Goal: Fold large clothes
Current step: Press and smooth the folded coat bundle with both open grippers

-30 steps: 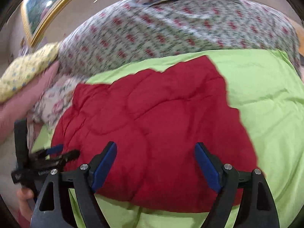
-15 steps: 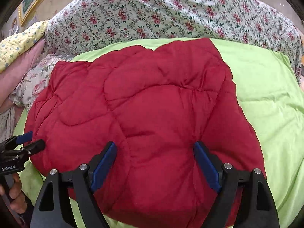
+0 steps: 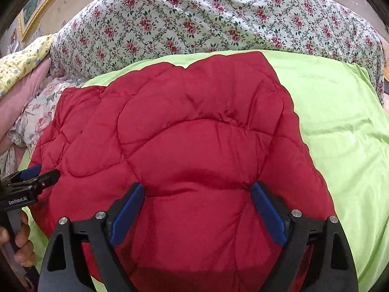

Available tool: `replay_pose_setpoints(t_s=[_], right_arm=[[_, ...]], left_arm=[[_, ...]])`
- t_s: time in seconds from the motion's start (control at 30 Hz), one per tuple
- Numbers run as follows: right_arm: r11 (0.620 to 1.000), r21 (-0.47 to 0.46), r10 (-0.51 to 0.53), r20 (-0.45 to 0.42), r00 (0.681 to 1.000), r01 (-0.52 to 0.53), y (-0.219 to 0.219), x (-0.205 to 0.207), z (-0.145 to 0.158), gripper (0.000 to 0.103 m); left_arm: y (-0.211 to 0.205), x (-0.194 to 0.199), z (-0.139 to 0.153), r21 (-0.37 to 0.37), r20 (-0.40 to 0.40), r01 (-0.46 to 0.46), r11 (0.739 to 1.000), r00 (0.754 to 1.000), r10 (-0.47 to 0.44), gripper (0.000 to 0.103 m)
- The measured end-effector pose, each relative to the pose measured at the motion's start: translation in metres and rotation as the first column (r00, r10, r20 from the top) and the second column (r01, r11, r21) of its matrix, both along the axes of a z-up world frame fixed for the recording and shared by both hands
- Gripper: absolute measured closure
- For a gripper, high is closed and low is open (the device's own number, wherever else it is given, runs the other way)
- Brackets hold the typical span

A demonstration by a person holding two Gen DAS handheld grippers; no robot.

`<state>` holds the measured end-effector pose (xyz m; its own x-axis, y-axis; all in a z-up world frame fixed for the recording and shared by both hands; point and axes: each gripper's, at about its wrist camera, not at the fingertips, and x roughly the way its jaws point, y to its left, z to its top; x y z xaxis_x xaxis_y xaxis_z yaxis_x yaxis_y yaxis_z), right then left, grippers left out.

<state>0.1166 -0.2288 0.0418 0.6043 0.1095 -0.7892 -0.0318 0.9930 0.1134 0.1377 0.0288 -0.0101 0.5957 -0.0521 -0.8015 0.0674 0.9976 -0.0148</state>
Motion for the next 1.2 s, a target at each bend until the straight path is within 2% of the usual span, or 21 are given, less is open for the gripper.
replay_pose_setpoints(t_s=[0.67, 0.93, 1.1, 1.2], right_arm=[[0.999, -0.044, -0.008, 0.021, 1.0, 0.009, 0.007, 0.005, 0.0, 0.009], [0.998, -0.064, 0.027, -0.064, 0.998, -0.031, 0.007, 0.023, 0.005, 0.007], [0.997, -0.081, 0.014, -0.081, 0.997, -0.021, 0.003, 0.037, -0.001, 0.003], [0.997, -0.076, 0.001, -0.081, 0.997, -0.007, -0.001, 0.041, -0.005, 0.002]], left_arm=[[0.001, 0.007, -0.005, 0.013, 0.013, 0.012, 1.0, 1.0, -0.012, 0.0], [0.003, 0.023, -0.003, -0.002, -0.036, 0.031, 1.0, 0.999, -0.031, 0.0], [0.01, 0.042, -0.003, -0.026, -0.076, 0.03, 0.999, 0.997, -0.032, 0.0], [0.011, 0.039, 0.003, -0.027, -0.078, 0.028, 0.999, 0.997, -0.03, 0.0]])
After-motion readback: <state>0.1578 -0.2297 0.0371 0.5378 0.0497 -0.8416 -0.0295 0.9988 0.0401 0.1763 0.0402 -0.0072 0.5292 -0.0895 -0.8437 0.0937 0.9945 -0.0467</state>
